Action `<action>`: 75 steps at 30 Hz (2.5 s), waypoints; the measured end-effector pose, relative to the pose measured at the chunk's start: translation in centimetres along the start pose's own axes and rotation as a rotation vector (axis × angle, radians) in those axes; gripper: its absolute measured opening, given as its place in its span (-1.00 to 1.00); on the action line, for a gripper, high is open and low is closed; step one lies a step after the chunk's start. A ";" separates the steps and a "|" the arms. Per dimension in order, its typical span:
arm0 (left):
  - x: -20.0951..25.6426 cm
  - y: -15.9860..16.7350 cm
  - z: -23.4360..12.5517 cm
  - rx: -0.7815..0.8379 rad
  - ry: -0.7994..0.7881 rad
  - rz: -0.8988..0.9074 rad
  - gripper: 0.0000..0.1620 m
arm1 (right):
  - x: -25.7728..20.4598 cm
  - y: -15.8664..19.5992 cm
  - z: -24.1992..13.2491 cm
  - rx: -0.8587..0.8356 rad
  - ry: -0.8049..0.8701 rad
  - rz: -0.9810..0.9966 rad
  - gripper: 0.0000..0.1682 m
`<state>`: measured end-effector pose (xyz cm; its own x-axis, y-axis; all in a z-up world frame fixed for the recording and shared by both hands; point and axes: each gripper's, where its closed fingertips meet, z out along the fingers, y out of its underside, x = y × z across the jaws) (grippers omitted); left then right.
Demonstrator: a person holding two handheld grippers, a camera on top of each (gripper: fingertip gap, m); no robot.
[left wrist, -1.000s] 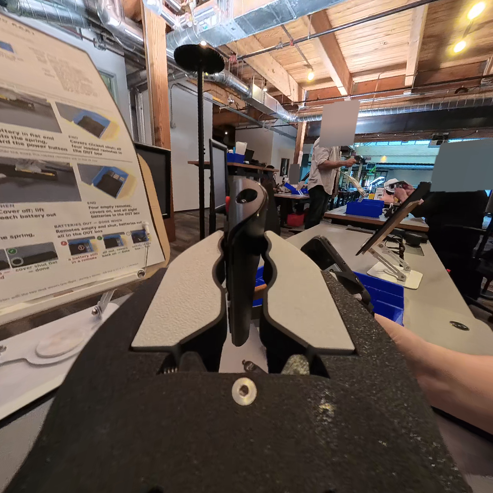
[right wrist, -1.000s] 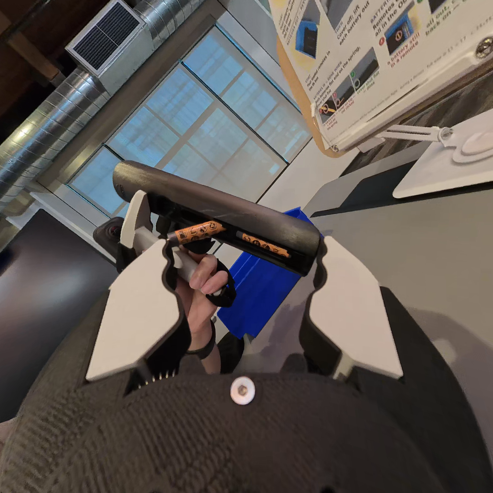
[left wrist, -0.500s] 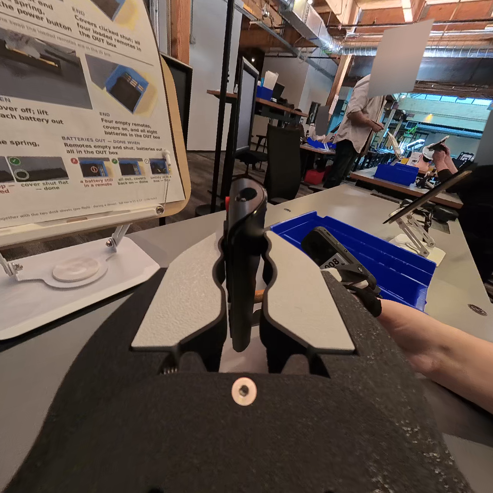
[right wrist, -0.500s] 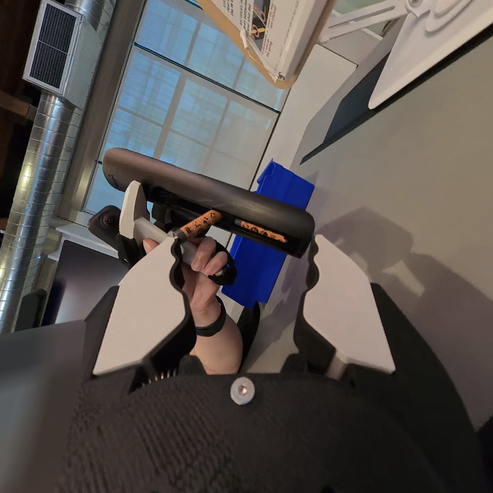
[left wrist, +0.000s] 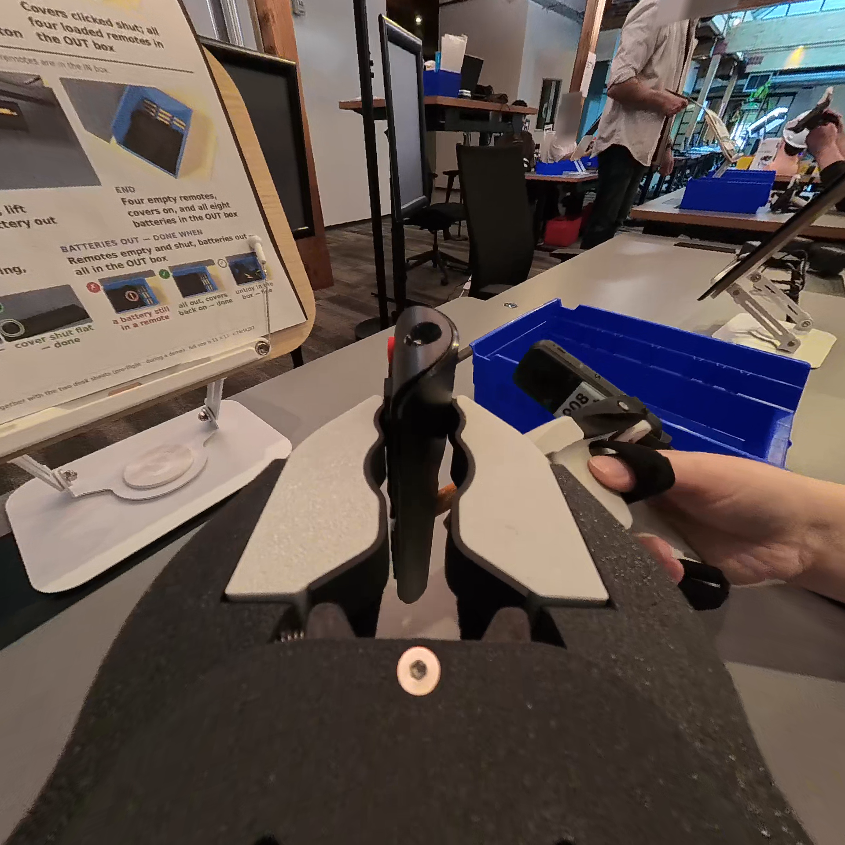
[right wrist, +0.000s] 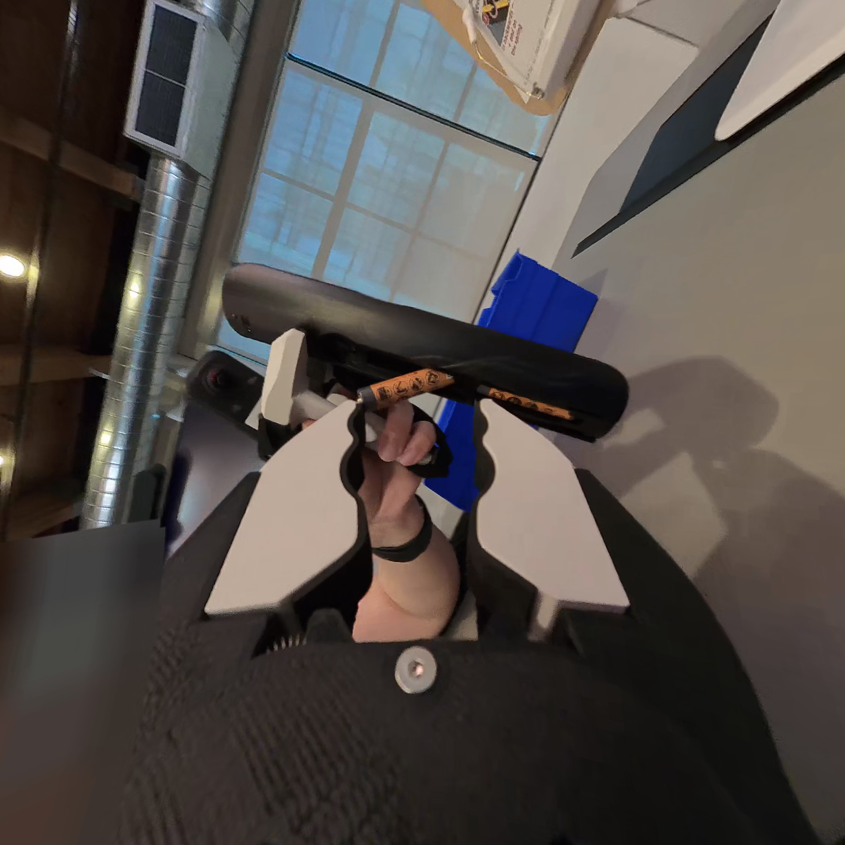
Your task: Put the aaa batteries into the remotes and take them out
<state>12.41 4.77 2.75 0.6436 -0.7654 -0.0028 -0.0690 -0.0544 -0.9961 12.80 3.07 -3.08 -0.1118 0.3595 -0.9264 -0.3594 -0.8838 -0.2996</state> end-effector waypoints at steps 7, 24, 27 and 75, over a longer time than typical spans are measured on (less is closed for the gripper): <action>0.6 -0.3 -0.1 0.013 0.013 0.019 -0.71 | 0.1 1.4 0.7 -0.032 -0.116 0.170 -0.66; -1.3 -7.4 -6.0 0.092 -0.021 0.106 -0.71 | 7.3 14.9 -2.1 -1.201 0.397 -0.906 -0.98; -1.4 -8.8 -7.4 0.148 0.040 0.015 -0.71 | 9.3 15.3 -2.4 -1.241 0.488 -0.941 -0.98; 0.1 -9.3 -6.3 0.433 0.200 -0.331 -0.71 | -5.6 0.5 1.4 0.153 -0.078 -0.374 -0.13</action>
<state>8.33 1.19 12.52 0.4180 -0.8610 0.2898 0.4566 -0.0766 -0.8864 11.94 1.07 2.26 -0.0154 0.6743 -0.7383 -0.5215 -0.6354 -0.5695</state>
